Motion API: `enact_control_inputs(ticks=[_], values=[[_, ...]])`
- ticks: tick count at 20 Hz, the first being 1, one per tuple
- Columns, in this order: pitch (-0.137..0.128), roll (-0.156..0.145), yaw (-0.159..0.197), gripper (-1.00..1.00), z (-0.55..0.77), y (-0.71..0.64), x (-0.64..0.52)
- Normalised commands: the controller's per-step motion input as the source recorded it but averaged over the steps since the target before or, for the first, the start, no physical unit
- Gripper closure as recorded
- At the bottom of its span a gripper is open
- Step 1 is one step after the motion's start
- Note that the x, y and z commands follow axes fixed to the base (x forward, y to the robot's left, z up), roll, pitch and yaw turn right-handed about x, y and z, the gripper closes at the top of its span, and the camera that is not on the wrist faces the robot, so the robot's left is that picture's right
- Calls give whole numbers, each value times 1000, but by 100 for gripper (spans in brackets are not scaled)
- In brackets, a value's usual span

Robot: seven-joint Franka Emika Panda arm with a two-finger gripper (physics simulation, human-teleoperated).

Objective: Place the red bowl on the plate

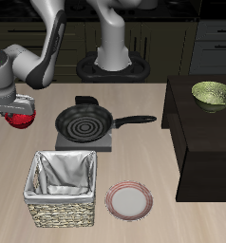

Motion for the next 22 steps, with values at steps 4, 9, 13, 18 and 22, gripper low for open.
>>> enact_control_inputs(ticks=[4, 9, 13, 18, 22], values=[[-42, 4, -23, 100, 256, -27, -6], [-65, -3, -22, 100, 335, -11, 22], [-50, 5, -8, 100, 346, 72, 8], [-84, -4, 8, 100, 555, 67, 11], [-57, 10, -9, 100, 403, 54, -26]])
